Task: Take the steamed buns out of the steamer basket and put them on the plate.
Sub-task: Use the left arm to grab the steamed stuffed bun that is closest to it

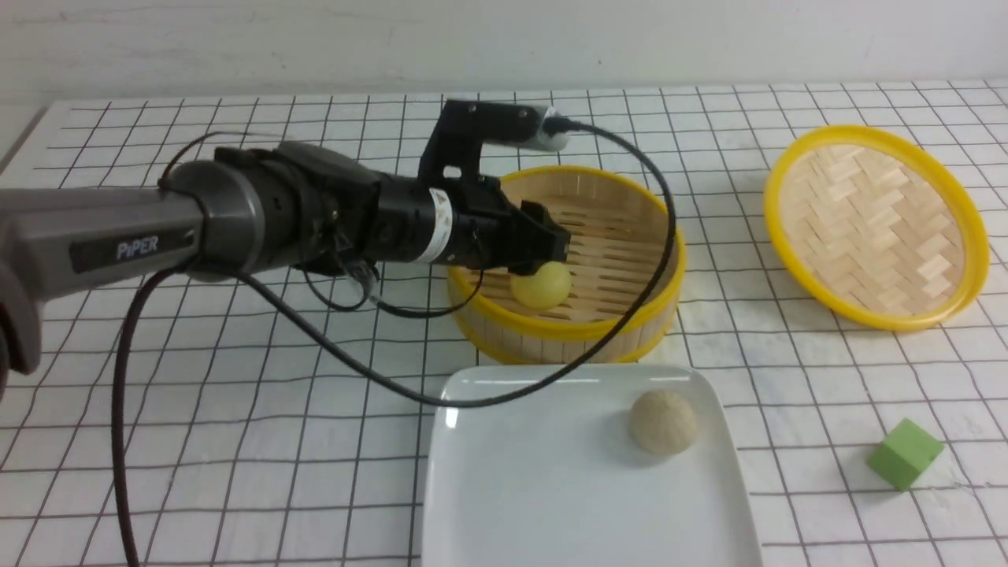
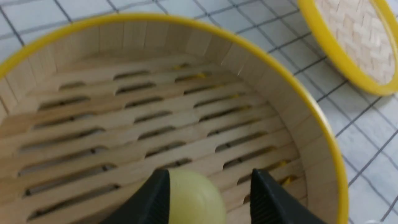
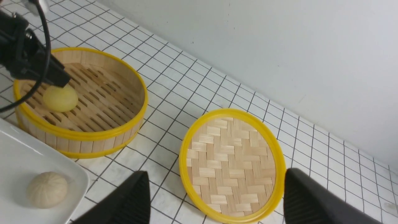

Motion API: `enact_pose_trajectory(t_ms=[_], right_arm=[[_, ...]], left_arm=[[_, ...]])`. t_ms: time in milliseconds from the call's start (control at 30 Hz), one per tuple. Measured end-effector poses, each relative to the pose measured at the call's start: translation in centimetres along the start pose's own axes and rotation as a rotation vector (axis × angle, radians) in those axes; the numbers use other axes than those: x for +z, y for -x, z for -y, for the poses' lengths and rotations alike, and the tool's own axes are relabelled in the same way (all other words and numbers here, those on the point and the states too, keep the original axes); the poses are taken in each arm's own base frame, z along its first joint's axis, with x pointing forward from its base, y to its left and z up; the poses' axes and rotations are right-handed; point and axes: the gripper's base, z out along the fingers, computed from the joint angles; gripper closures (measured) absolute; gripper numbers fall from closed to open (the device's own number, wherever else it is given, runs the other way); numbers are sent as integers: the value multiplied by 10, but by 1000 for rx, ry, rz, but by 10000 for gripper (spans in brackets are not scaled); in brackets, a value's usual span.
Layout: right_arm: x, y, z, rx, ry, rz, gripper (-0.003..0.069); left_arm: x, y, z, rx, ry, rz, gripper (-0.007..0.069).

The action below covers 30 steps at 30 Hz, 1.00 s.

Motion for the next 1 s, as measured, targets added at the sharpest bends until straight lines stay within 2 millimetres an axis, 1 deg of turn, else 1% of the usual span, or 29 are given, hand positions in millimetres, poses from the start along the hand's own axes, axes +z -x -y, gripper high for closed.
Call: enact_pose_trajectory(t_ms=[100, 500, 600, 667, 733, 800, 867, 900, 933, 967, 1000], right_arm=[[0, 0, 0, 1, -1, 2, 106], [0, 0, 0, 5, 1, 4, 111], [0, 1, 0, 8, 2, 8, 111], [0, 1, 0, 11, 3, 13, 111], [0, 1, -1, 14, 6, 14, 111], [0, 1, 0, 15, 5, 16, 111], [0, 2, 0, 15, 5, 19, 111], [0, 2, -1, 17, 6, 21, 111], [0, 2, -1, 17, 6, 21, 111], [0, 2, -1, 18, 6, 23, 111], [0, 2, -1, 18, 6, 23, 111]], left_arm=[[2, -7, -3, -8, 16, -17, 249], [3, -7, -10, 17, 85, -2, 249], [6, -10, -11, 12, 87, -10, 249], [12, -16, -13, 3, 74, -32, 251], [14, -16, -13, -4, 61, -35, 258], [15, -17, -14, -11, 59, -37, 286], [16, -17, -14, -24, 63, -36, 331], [16, -17, -15, -33, 68, -34, 412], [16, -17, -15, -33, 68, -34, 435], [16, -17, -15, -36, 67, -34, 532], [16, -17, -15, -36, 67, -34, 542]])
